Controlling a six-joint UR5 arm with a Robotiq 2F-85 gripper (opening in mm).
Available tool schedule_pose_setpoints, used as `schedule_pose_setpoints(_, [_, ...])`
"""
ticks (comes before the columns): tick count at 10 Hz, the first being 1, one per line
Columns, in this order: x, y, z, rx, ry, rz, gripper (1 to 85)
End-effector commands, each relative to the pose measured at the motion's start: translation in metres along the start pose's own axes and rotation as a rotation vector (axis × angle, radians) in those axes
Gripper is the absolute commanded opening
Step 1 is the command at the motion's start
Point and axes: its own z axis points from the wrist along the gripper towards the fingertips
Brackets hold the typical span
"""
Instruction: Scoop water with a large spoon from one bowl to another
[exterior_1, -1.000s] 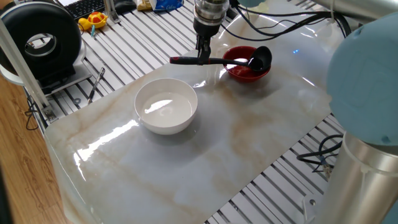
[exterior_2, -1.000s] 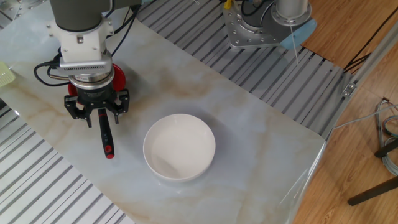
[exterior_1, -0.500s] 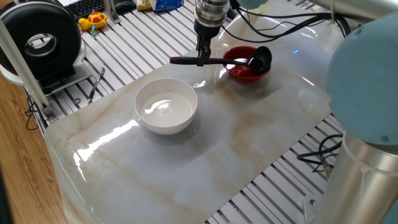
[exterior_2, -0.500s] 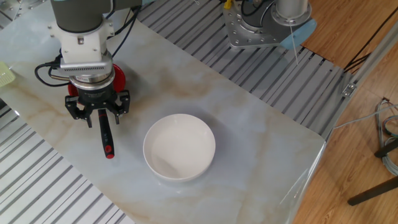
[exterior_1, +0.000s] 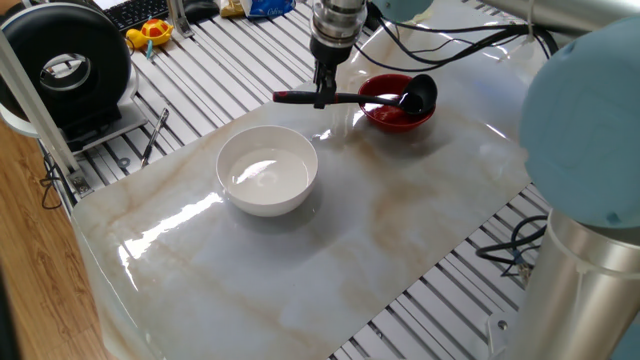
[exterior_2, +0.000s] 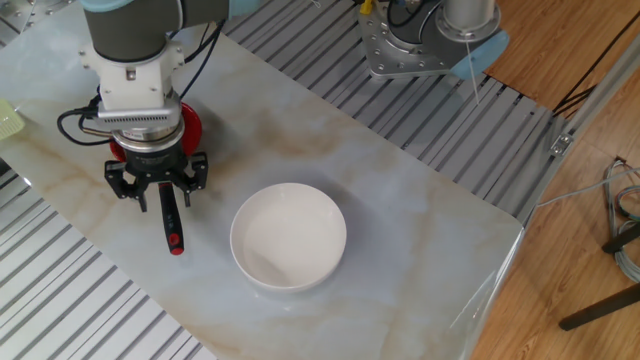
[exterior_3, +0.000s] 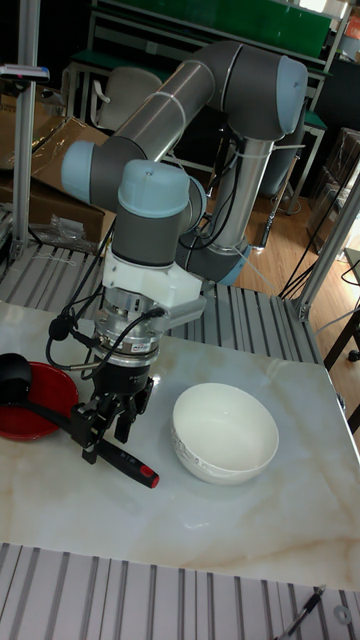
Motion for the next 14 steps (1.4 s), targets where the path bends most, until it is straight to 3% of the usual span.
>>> schedule_pose_setpoints(1, [-0.003, -0.002, 0.005, 0.002, -0.016, 0.004, 59.3])
schedule_pose_setpoints(6, [-0.014, 0.004, 0.007, -0.022, -0.056, 0.014, 58.3])
schedule_pose_setpoints(14, [-0.015, 0.002, 0.009, -0.014, -0.068, 0.014, 52.3])
